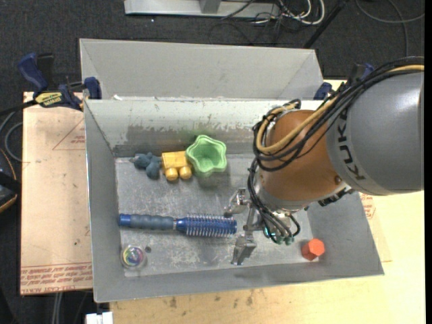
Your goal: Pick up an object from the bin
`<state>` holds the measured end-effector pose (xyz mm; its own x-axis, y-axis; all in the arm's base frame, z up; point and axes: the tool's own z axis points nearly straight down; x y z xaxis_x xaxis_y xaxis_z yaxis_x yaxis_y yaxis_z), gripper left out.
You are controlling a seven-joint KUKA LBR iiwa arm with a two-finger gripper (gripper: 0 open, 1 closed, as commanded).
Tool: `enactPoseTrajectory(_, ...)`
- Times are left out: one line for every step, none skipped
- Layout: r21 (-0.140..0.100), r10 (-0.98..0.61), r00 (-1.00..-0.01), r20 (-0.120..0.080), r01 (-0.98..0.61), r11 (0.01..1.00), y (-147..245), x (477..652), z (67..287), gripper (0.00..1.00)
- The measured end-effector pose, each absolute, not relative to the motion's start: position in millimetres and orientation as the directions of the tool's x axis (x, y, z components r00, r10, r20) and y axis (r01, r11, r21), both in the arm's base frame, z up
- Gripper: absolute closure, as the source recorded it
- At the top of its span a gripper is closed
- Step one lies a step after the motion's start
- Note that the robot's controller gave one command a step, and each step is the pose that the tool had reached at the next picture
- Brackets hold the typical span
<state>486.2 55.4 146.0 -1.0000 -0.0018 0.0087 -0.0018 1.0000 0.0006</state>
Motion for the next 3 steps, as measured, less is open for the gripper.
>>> enactPoseTrajectory(0.000, -0.182, -0.983, 0.000, -0.182, 0.983, 94, 547.8, 73, 0.00)
enactPoseTrajectory(0.002, -0.180, -0.984, -0.016, -0.180, 0.984, 95, 551.6, 78, 1.00)
enactPoseTrajectory(0.000, -0.200, -0.980, -0.009, -0.200, 0.980, 111, 545.8, 213, 1.00)
